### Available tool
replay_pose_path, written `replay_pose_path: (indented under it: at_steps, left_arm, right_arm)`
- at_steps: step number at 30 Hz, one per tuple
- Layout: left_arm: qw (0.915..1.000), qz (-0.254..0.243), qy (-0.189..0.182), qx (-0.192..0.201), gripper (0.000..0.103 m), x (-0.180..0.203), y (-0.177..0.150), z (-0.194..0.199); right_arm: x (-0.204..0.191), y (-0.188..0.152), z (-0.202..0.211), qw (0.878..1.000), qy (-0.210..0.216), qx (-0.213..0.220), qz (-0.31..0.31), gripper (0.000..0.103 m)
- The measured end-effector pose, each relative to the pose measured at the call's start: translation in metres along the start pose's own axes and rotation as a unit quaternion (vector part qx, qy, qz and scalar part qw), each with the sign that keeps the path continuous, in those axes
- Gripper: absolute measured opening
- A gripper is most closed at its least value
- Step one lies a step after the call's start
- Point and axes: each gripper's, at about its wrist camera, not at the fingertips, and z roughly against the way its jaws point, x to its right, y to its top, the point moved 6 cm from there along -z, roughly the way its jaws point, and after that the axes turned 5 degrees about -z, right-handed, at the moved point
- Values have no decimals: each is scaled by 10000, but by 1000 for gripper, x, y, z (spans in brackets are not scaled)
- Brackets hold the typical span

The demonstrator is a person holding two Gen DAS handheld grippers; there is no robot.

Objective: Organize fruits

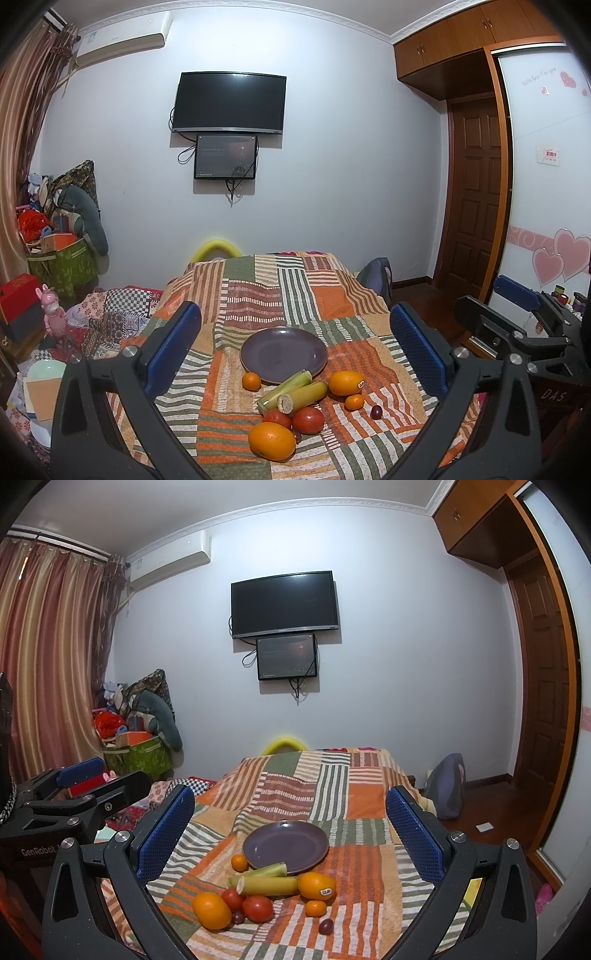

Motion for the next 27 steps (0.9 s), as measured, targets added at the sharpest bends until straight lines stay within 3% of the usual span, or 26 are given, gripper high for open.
replay_pose_path:
  at_steps: [7, 13, 15, 17, 21, 24, 27]
  left_arm:
    - [10000, -11, 45, -78, 103, -2, -3, -5]
    - [9993, 55, 55, -366, 103, -11, -17, -24]
    - [9983, 119, 29, -566, 99, -16, -26, -34]
    - [9962, 138, 48, -853, 86, -21, -38, -48]
    - [9912, 129, 92, -1314, 78, -30, -62, -72]
    - [9863, 133, 59, -1641, 78, -36, -81, -88]
    - [9787, 199, -63, -2041, 78, -41, -105, -103]
  right_arm:
    - [1, -3, -6, 9999, -29, -98, 24, 103]
    - [3, -11, -16, 9996, -2, -272, 119, 103]
    - [4, -17, -22, 9991, 19, -372, 183, 103]
    - [5, -23, -28, 9986, 54, -490, 214, 103]
    - [9, -35, -41, 9963, 177, -824, 184, 86]
    - [14, -48, -51, 9934, 180, -1119, 158, 68]
    - [19, -64, -64, 9892, 156, -1446, 161, 57]
